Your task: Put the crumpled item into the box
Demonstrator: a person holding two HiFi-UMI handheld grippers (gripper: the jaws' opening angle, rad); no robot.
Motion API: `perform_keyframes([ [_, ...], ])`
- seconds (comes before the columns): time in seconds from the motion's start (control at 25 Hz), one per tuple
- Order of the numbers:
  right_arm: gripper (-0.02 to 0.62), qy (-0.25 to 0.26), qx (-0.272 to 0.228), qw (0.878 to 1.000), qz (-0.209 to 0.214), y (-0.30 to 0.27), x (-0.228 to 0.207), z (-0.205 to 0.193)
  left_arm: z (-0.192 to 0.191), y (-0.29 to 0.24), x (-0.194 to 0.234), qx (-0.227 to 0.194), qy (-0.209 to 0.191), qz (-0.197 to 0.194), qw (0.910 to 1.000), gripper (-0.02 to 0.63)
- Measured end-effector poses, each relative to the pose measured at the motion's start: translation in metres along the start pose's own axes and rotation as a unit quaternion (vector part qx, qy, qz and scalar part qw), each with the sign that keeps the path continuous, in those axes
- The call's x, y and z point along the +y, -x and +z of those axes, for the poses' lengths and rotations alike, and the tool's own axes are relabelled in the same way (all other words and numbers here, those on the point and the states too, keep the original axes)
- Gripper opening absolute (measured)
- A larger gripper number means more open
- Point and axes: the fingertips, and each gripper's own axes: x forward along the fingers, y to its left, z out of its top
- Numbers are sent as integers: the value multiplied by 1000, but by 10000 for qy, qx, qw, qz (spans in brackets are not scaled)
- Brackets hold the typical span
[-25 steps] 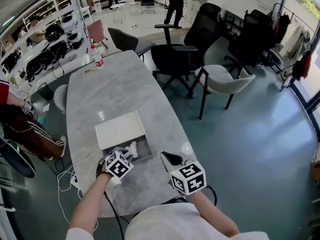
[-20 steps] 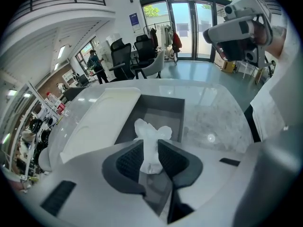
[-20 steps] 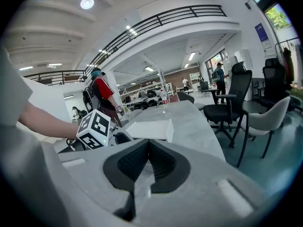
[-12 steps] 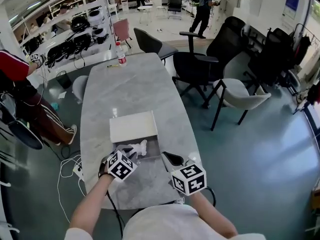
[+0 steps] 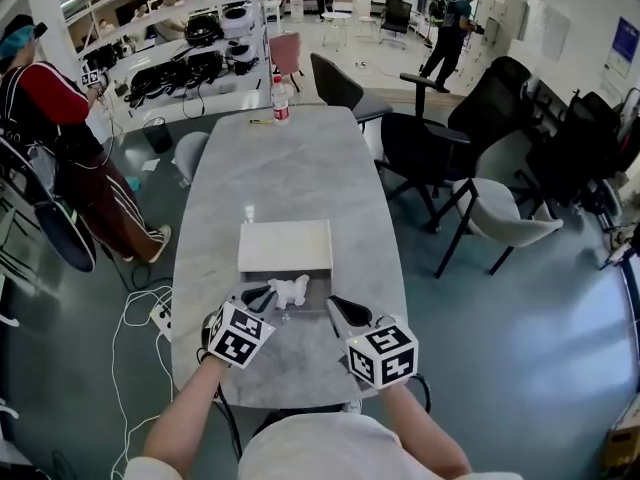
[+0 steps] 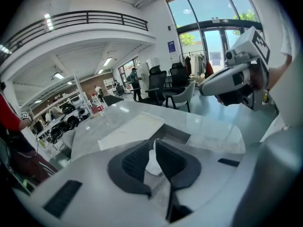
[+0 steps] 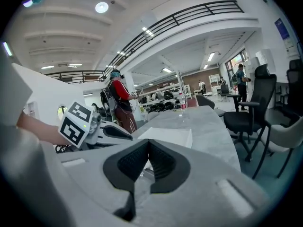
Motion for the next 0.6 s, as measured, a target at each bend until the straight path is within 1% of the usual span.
perform_keyframes([
  [0.16, 5, 85, -30, 9999, 142, 0, 3, 5, 6, 15, 2, -341, 503, 245, 9979, 37],
  [0.28, 5, 123, -62, 9997, 223, 1, 5, 9, 9, 25, -1, -596, 893, 354, 9936, 31],
  [0.44, 5, 189, -81, 9992, 330, 2, 6, 12, 17, 37, -5, -993, 1343, 565, 9843, 25],
  [0.6, 5, 264, -129, 9985, 454, -1, 7, 17, 25, 46, -6, -1302, 1658, 757, 9746, 20],
])
